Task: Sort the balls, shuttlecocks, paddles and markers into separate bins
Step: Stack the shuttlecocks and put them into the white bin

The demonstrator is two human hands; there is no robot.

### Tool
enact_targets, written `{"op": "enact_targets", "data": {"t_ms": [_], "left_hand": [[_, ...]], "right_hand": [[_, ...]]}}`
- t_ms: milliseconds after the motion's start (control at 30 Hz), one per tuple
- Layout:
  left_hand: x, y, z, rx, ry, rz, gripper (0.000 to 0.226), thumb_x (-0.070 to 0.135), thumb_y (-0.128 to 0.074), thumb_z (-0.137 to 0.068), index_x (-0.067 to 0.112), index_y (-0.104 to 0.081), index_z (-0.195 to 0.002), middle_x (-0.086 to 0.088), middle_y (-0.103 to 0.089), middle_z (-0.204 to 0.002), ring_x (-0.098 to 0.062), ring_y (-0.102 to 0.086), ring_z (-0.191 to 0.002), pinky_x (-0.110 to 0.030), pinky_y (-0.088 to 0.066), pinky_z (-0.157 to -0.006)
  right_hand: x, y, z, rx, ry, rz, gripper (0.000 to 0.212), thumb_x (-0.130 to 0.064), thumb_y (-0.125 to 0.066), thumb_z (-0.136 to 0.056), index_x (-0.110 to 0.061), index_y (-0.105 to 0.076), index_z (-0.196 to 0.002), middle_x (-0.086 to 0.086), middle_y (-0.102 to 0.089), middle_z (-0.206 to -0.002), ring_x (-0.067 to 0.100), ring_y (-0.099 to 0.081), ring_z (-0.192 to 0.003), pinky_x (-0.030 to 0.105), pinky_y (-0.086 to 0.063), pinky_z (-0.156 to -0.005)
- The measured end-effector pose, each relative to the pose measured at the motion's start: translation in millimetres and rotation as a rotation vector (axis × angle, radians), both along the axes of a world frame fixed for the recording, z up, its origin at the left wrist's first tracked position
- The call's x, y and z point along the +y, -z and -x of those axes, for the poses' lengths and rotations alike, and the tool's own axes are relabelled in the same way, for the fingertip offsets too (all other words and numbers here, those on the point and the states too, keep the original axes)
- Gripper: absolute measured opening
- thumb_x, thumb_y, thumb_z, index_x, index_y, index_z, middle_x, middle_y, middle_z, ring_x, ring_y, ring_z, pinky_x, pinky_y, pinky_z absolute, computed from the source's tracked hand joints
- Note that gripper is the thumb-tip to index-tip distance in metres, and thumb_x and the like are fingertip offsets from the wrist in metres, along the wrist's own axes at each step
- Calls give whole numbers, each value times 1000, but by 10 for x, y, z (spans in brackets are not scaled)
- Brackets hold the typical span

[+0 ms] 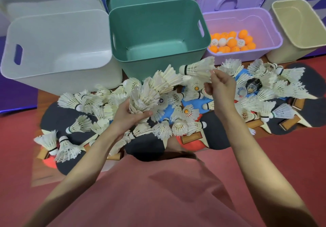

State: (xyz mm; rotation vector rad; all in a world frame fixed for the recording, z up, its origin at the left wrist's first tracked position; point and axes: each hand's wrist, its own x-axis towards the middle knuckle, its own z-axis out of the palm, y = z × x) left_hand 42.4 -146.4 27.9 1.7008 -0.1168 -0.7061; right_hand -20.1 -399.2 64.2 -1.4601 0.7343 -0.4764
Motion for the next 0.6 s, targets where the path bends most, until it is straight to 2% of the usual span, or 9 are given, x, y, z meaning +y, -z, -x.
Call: {"op": "enact_targets", "data": {"t_ms": [100, 167, 300, 367, 433, 500, 600], "left_hand": [[80, 15, -13, -3, 18, -6, 53, 8, -82, -68, 12, -61, -116, 1, -71, -107, -13, -68, -98, -29, -55, -83], [128, -3, -9, -7, 26, -12, 49, 9, -81, -68, 17, -62, -112, 5, -72, -104, -11, -68, -97, -27, -54, -80], [228, -61, 15, -27, 69, -40, 41, 8, -81, -70, 24, -63, -104, 13, -73, -96, -4, -68, -92, -16, -51, -75], [271, -86, 22, -26, 64, -36, 42, 8, -81, -70, 21, -63, -106, 11, -73, -96, -4, -68, -90, -14, -51, -75], [291, -110, 40, -16, 43, -34, 38, 6, -79, -72, 19, -62, -103, 14, -73, -86, 0, -67, -79, -12, -49, -67], [289, -121, 72, -1, 17, -27, 36, 5, -78, -74, 20, -62, -103, 15, -73, -83, 0, -67, -75, -14, -49, -62], [252, -119, 147, 54, -42, 0, 38, 7, -78, -73, 18, -62, -106, 7, -74, -90, -9, -69, -81, -22, -53, -62]], "right_hand": [[119, -100, -51, 19, -58, -1, 19, -7, -50, -95, 2, -65, -90, -7, -49, -53, 1, -40, -46, 10, -35, -46], [194, -134, -78, 77, -202, 43, 22, -5, -51, -95, -8, -68, -81, -4, -47, -54, 1, -37, -45, 12, -32, -45], [252, -156, -159, 205, -554, 46, 29, -2, -50, -93, -17, -73, -82, -6, -48, -49, 4, -34, -45, 13, -27, -43], [252, -149, -223, 213, -568, 77, 24, -4, -52, -92, -15, -74, -91, -1, -54, -56, 5, -38, -47, 14, -29, -45], [244, -129, -284, 214, -511, 92, 24, 1, -52, -90, -11, -69, -101, 4, -60, -71, 5, -45, -51, 16, -36, -48], [236, -135, -311, 194, -423, 122, 28, 6, -51, -86, -15, -64, -100, 1, -59, -79, 7, -48, -58, 18, -39, -50], [224, -215, -289, 72, -369, 122, 15, 0, -58, -86, -14, -62, -92, -3, -60, -78, 2, -52, -60, 14, -40, -51]]}}
